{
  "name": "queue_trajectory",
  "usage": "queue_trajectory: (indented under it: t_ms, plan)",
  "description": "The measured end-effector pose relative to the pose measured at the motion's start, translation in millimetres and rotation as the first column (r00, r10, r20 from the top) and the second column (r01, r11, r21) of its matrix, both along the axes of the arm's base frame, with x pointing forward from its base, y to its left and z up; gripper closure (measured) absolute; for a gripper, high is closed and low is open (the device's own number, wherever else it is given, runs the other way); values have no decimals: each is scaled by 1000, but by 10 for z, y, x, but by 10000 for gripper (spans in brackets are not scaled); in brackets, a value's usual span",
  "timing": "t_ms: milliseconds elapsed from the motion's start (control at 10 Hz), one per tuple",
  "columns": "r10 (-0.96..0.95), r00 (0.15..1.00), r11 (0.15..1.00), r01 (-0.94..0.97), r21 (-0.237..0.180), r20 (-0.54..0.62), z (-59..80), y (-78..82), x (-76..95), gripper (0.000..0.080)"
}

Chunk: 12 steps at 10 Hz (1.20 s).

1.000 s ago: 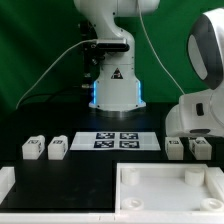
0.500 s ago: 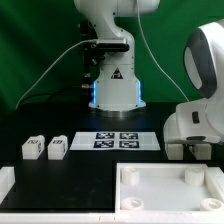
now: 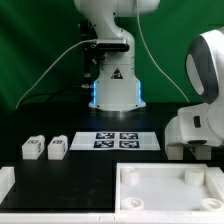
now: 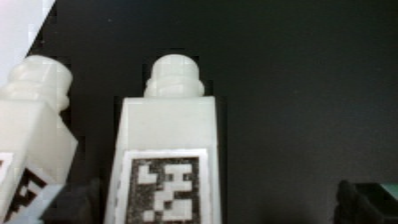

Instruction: Assemble one leg

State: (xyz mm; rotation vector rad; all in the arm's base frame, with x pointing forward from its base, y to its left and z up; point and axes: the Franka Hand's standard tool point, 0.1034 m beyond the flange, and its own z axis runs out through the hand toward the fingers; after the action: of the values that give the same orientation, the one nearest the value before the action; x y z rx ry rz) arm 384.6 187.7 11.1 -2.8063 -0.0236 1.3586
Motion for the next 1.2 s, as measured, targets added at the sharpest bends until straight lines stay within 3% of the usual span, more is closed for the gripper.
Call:
queue_trajectory:
  t_ms: [100,200,300,400,500,1200]
  plan:
    - [0,1000,1000,0,0,0,0,0,0,150]
    - [0,1000,1000,0,0,0,0,0,0,250]
    - [0,1000,1000,0,0,0,0,0,0,250]
    - [0,1000,1000,0,0,0,0,0,0,432]
    - [0,1000,1000,0,0,0,0,0,-1,509]
    - [17,1000,1000,-17,10,6,33,-13,38,509]
